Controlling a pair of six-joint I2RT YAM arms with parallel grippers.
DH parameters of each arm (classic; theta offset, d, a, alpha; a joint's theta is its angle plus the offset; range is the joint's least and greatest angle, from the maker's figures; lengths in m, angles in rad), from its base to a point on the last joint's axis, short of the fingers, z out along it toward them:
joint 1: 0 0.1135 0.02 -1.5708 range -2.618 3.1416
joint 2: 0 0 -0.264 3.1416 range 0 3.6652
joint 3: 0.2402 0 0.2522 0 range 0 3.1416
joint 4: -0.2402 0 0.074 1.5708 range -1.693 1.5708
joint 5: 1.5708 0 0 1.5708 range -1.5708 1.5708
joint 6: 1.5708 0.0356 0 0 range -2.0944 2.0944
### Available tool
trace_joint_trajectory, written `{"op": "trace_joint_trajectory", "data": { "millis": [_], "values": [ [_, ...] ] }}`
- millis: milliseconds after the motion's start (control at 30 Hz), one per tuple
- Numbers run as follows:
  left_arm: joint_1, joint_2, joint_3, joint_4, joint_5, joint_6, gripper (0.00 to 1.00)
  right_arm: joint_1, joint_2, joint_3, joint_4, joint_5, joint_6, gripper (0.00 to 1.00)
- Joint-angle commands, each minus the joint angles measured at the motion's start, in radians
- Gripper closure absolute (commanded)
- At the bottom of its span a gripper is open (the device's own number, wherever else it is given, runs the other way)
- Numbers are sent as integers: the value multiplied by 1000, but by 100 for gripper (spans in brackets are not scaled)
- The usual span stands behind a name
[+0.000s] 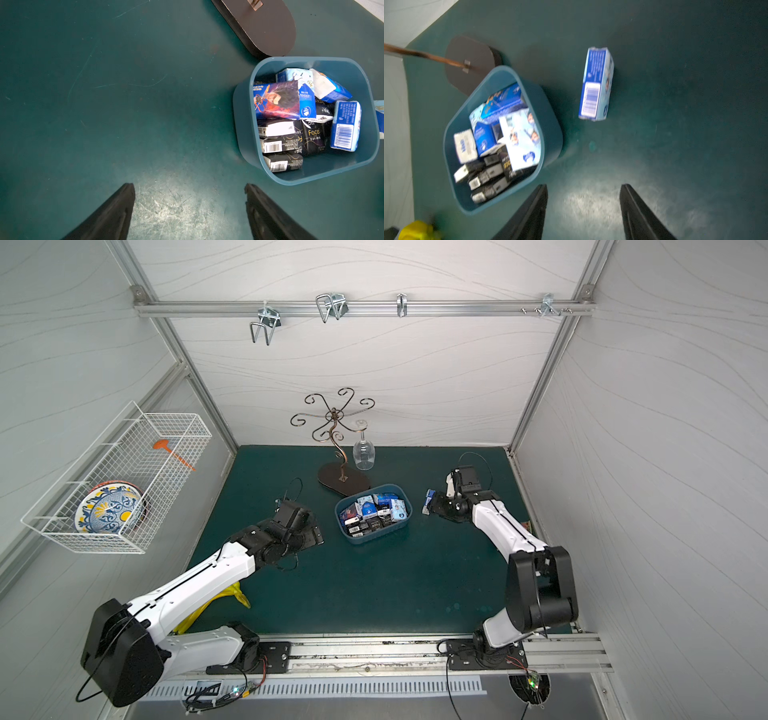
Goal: Take the pocket tissues out of the storage box
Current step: Adjust the pocket tissues at the center of the board.
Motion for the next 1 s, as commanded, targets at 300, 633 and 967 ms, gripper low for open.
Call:
{"op": "trace_joint_trajectory", "data": {
  "millis": [300,633,967],
  "values": [
    [-11,2,50,12,-3,17,13,33,340,359,-125,185,1,40],
    [-10,7,51,15,-16,30,12,47,503,486,-195,200,-24,45],
    [-10,-16,37,15,-33,29,12,65,465,405,-135,182,-21,70]
  ]
}}
